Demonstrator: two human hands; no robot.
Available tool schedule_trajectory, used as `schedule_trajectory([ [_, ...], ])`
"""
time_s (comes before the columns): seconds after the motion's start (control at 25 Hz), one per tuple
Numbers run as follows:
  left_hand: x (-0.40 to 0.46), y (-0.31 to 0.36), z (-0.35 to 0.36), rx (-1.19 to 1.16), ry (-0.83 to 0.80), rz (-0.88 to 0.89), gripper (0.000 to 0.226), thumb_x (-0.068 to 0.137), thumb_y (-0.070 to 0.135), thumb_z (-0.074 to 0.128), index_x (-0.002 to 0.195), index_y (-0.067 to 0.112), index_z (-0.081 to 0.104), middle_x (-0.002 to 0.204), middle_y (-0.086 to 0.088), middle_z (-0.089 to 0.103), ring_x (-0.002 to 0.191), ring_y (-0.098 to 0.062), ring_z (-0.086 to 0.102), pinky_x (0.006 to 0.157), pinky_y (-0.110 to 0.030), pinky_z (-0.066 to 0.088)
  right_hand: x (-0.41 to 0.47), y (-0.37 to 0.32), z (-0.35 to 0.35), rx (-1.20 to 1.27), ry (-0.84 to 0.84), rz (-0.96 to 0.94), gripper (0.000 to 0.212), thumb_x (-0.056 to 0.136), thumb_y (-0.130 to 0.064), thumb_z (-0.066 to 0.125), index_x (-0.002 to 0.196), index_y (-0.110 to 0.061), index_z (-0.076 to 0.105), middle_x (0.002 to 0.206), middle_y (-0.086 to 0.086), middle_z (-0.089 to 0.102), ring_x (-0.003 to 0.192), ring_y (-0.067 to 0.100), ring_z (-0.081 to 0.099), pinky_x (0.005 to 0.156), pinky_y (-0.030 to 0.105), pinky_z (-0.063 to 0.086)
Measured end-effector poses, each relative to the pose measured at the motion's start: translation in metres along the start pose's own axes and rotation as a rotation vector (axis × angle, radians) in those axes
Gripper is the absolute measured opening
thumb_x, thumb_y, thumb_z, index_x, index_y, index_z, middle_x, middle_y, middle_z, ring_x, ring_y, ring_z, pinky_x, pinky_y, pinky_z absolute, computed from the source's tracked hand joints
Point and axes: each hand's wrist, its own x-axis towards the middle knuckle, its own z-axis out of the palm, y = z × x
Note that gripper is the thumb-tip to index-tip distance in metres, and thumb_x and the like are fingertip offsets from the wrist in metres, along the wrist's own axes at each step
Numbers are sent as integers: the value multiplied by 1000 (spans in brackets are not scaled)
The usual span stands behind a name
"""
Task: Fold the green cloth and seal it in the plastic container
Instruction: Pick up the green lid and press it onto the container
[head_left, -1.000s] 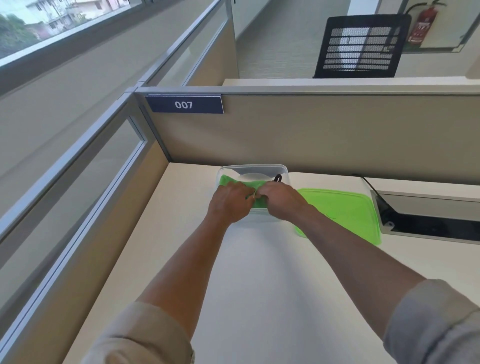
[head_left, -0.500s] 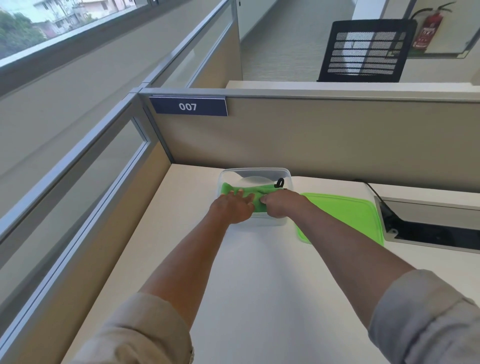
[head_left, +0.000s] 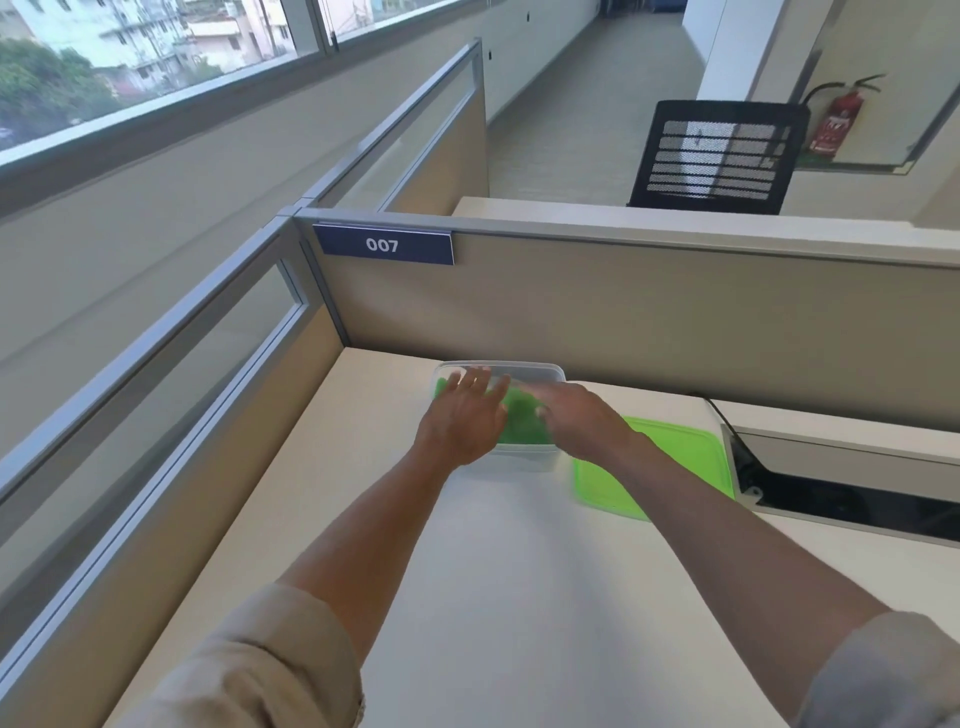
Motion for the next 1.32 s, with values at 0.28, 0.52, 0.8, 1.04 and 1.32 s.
schedule_trajectory([
  [0.28, -36, 123, 23, -183, 250, 398, 28, 94, 28, 51, 117, 14, 60, 109, -4, 62, 96, -25, 56, 79, -39, 47, -96, 95, -22, -129, 78, 204, 46, 95, -13, 47, 140, -19, 45, 144, 2, 49, 131, 24, 43, 106, 39, 37],
  [0.52, -45, 165, 57, -126, -21, 240, 19, 81, 19, 67, 98, 14, 63, 92, -5, 64, 87, -28, 60, 72, -39, 48, -171, 140, 3, -188, -64, 348, 54, 87, -6, 52, 140, -18, 45, 142, 3, 49, 126, 27, 48, 101, 40, 42],
  [0.8, -44, 171, 44, -75, 24, 178, 23, 79, -9, 52, 91, 8, 61, 85, -10, 60, 75, -30, 59, 66, -40, 45, -212, 141, 35, -253, 51, 296, 46, 76, 1, 60, 119, -14, 63, 122, 4, 63, 111, 32, 57, 81, 41, 49],
  [1.04, -66, 164, 16, -215, 177, 300, 23, 73, -9, 54, 81, 13, 54, 77, -5, 51, 68, -25, 47, 62, -34, 36, -220, 137, 11, -148, 280, 395, 42, 65, 3, 72, 102, -13, 67, 106, 6, 68, 98, 34, 61, 75, 43, 53],
  [1.32, -80, 153, -25, -403, 413, 179, 7, 91, 15, 58, 98, 16, 59, 88, -1, 62, 78, -26, 55, 72, -37, 44, -225, 113, -37, 122, 489, 383, 13, 85, -14, 69, 85, -19, 57, 66, -1, 64, 65, 29, 58, 57, 37, 46],
])
